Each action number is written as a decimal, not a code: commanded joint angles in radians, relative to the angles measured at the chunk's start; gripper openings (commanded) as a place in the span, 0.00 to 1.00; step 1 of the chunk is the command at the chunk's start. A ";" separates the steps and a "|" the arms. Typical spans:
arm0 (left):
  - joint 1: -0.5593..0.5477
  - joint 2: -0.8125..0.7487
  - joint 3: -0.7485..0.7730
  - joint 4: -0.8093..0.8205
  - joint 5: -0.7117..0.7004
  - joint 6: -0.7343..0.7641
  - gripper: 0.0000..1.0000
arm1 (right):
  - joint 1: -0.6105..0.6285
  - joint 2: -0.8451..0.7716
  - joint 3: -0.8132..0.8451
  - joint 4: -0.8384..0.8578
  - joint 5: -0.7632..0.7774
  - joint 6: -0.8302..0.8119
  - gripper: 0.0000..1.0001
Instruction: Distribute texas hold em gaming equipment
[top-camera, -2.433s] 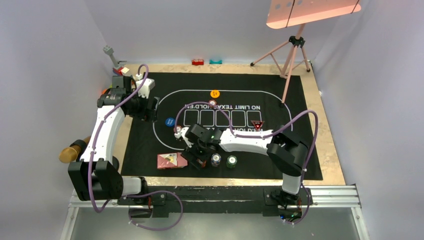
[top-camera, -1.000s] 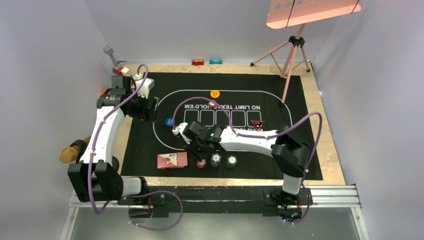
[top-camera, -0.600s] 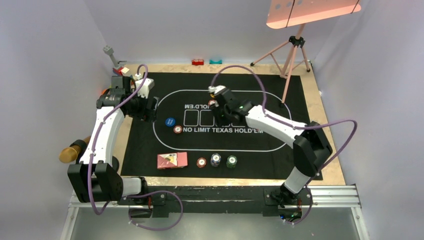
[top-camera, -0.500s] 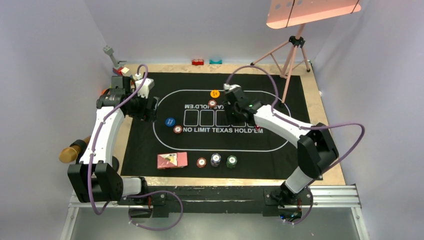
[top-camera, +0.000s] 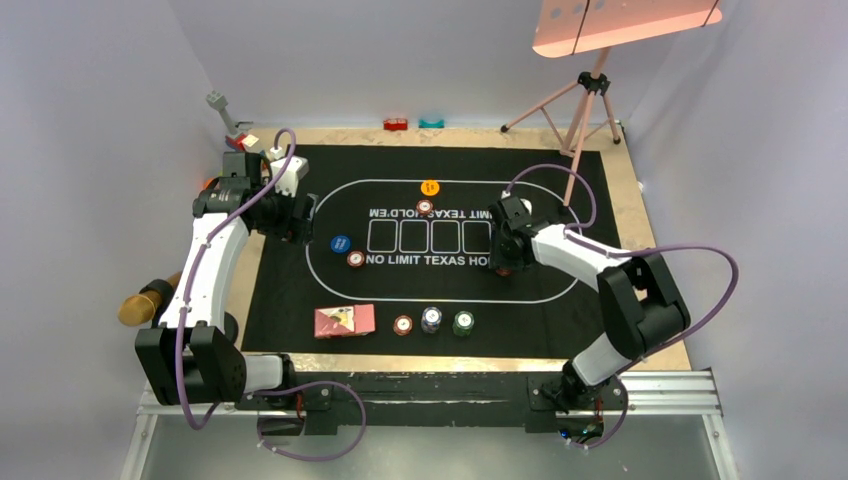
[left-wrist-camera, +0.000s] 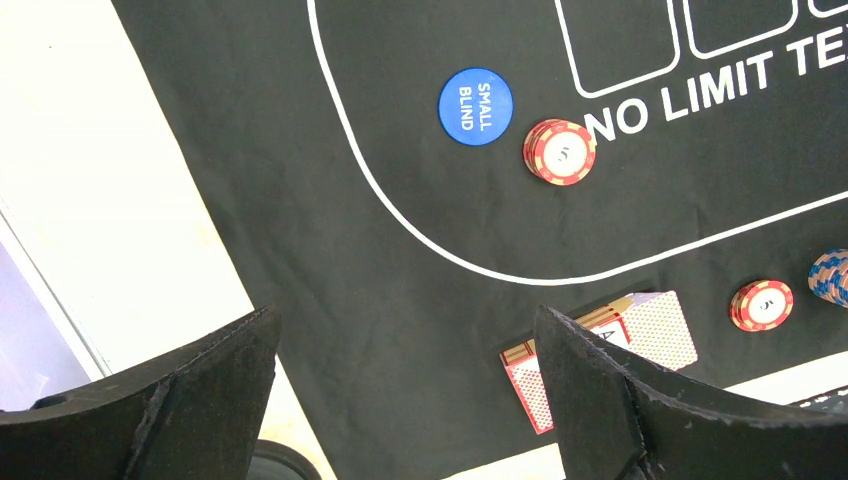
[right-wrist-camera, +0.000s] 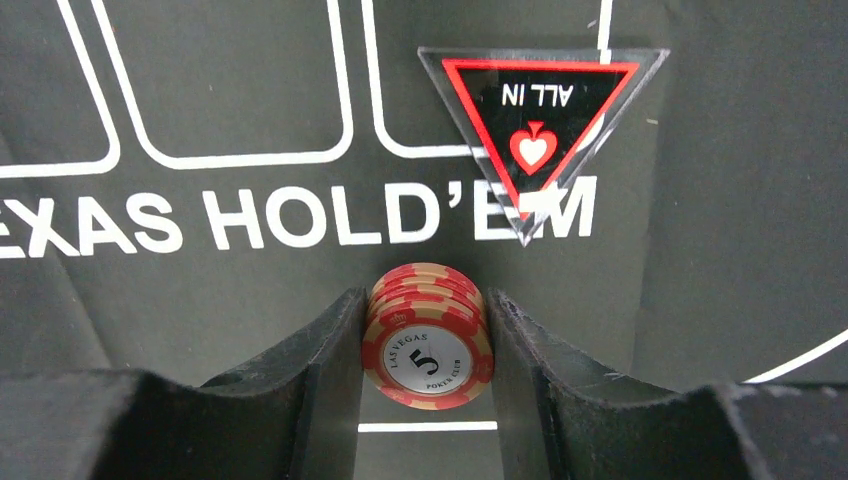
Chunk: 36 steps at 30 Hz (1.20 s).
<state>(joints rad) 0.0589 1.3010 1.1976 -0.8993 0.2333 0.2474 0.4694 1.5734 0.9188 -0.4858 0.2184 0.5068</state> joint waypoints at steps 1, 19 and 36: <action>0.007 -0.023 0.008 0.013 0.008 0.013 1.00 | -0.011 0.025 0.006 0.078 0.016 0.043 0.00; 0.007 -0.019 0.007 0.012 0.015 0.019 1.00 | -0.020 0.040 0.017 0.007 0.011 0.087 0.74; 0.008 -0.010 0.014 0.012 0.016 0.009 1.00 | 0.252 -0.214 0.201 -0.094 -0.052 -0.079 0.82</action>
<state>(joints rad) 0.0589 1.3010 1.1976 -0.8993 0.2340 0.2539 0.5903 1.3914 1.0466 -0.5644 0.2214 0.5140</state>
